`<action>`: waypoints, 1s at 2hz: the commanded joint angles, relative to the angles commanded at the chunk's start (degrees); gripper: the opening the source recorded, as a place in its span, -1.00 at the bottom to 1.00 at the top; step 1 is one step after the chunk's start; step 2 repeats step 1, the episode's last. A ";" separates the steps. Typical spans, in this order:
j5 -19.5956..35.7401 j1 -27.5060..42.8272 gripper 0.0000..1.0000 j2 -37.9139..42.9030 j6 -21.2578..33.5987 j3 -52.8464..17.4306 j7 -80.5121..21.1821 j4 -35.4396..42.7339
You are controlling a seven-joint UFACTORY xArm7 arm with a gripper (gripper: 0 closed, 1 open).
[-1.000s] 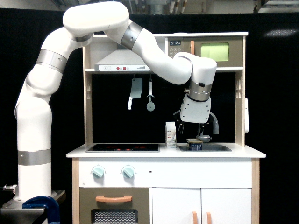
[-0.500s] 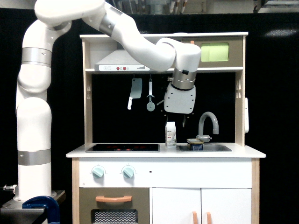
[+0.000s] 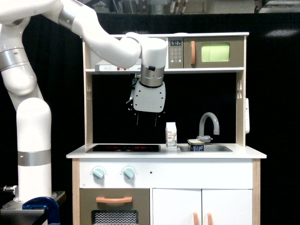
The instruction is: Put the canned spam into the sink
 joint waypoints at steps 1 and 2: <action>-1.17 -0.05 1.00 -4.87 1.90 1.63 3.77 -1.31; -1.17 -0.05 1.00 -4.87 1.90 1.63 3.77 -1.31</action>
